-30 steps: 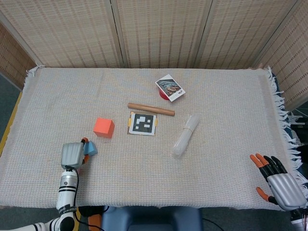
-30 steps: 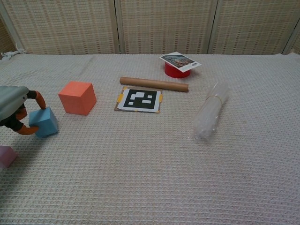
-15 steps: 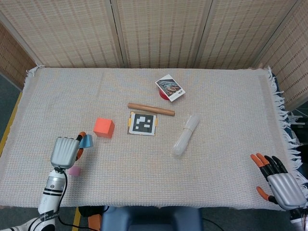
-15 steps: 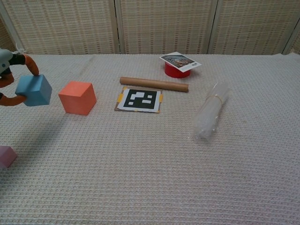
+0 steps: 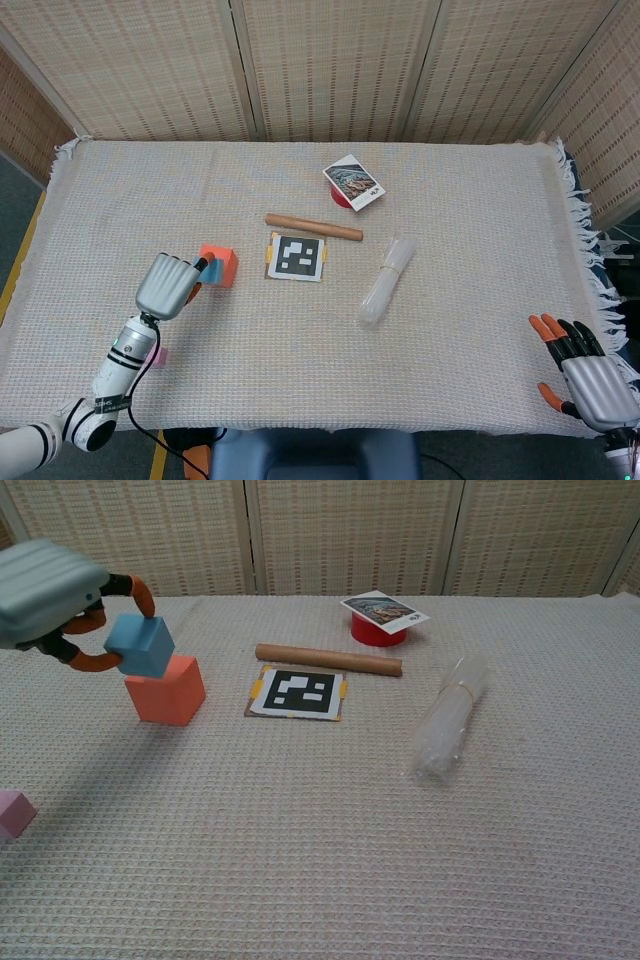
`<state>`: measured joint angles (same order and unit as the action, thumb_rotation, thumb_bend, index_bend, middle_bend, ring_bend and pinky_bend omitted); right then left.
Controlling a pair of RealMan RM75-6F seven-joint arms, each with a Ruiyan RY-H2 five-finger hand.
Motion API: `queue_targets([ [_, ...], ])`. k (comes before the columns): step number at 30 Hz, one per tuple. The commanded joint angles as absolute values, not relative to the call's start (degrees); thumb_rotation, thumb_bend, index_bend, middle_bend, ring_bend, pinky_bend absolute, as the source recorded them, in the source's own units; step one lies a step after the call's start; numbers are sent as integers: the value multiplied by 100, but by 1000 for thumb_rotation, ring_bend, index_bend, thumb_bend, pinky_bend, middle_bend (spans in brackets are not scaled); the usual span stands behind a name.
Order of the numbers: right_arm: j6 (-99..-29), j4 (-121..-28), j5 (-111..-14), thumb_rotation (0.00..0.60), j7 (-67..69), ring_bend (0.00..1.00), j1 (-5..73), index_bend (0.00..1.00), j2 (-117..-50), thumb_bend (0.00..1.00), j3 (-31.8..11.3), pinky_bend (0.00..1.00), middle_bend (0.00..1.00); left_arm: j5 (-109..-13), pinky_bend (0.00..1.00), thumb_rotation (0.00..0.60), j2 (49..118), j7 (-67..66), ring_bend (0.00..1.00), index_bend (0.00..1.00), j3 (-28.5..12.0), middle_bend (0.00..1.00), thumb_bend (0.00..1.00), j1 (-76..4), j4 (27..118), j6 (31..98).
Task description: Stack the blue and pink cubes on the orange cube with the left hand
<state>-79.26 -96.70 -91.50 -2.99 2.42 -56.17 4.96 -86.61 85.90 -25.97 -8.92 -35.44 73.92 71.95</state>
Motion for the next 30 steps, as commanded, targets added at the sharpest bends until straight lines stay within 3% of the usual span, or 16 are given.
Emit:
queue_targets([
  [1,-7922,-9684,-9114,600,-321,0,238,0,-5618,217,479,0,0,-8843,1000,600,8708,-2271,1000,499,-901,1000,275,-3730,7048,7114],
  [30,-7998,-9712,-8914,600,-423,0,161,0,-5626,217,372,0,0,-9500,1000,600,9418,-876,1000,454,-515,1000,275,-4366,4565,7238],
])
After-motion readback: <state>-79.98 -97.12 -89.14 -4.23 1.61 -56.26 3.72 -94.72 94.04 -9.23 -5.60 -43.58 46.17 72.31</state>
